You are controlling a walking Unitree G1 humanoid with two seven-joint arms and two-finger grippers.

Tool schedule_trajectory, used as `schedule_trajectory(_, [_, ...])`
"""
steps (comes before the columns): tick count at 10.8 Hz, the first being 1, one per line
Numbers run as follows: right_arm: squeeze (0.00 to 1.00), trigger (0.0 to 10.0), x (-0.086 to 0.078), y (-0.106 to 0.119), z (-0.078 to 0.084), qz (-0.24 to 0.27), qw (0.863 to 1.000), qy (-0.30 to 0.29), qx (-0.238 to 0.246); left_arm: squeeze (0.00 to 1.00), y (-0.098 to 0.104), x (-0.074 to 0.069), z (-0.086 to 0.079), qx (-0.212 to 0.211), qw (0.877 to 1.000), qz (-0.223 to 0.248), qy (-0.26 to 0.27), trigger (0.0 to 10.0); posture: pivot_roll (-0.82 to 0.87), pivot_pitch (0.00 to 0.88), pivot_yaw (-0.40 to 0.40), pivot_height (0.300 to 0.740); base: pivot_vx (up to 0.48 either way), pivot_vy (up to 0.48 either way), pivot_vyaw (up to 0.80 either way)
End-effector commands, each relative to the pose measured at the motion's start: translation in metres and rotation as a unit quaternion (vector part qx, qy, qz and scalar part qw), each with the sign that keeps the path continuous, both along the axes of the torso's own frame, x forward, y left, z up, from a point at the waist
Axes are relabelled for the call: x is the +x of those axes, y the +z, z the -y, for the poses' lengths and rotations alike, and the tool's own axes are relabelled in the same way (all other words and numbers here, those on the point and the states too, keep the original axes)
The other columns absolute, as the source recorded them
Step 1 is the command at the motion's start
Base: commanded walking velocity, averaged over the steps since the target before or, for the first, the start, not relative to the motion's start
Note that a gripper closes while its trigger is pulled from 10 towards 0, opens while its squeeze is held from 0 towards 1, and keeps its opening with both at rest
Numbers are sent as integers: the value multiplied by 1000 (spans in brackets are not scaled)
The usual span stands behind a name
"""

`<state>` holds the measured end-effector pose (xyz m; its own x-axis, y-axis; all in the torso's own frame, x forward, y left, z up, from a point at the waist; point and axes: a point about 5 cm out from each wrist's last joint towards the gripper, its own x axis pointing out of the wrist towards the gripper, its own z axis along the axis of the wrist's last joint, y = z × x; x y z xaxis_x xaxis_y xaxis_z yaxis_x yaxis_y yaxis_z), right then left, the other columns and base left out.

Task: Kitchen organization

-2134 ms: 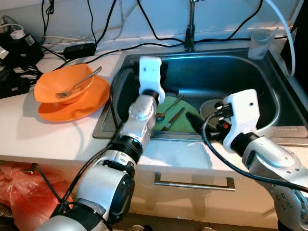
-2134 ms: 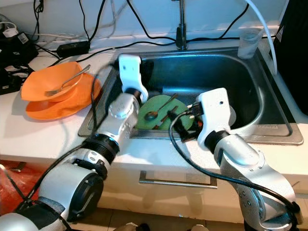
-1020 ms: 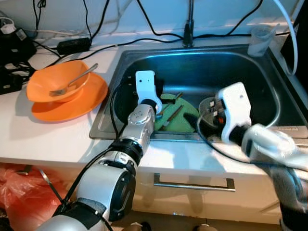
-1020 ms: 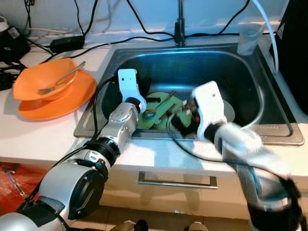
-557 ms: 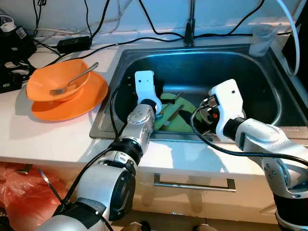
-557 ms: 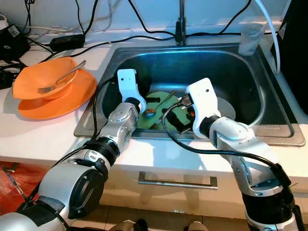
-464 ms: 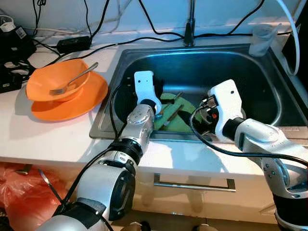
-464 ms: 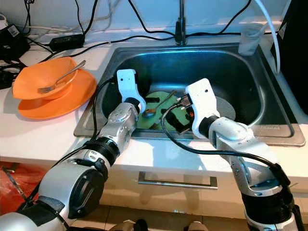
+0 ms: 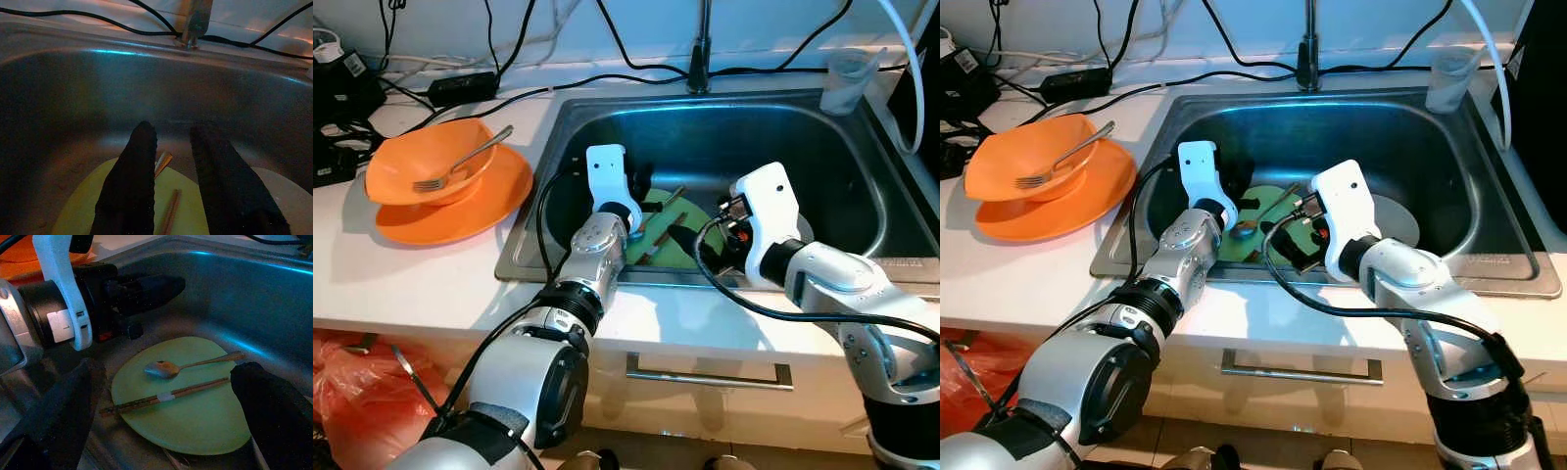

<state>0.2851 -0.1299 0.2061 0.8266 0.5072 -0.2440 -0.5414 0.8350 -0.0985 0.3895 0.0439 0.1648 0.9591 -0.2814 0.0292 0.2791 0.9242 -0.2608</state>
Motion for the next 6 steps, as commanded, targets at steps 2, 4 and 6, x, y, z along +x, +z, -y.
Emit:
schedule_trajectory(2, [0,10000,-2,-6,-10,-7,1000,15,5,1000,3,1,-2,3,1000,6,2,10000,-201,113,135,740,0,0,0])
schedule_trajectory(4, [0,10000,0,-6,-10,-3,1000,10,7,1000,5,2,-3,5,1000,9,5,10000,-199,112,136,740,0,0,0])
schedule_trajectory(6, [0,10000,1,-7,-10,-4,1000,9,7,1000,5,2,-4,6,1000,9,7,10000,-196,110,135,740,0,0,0])
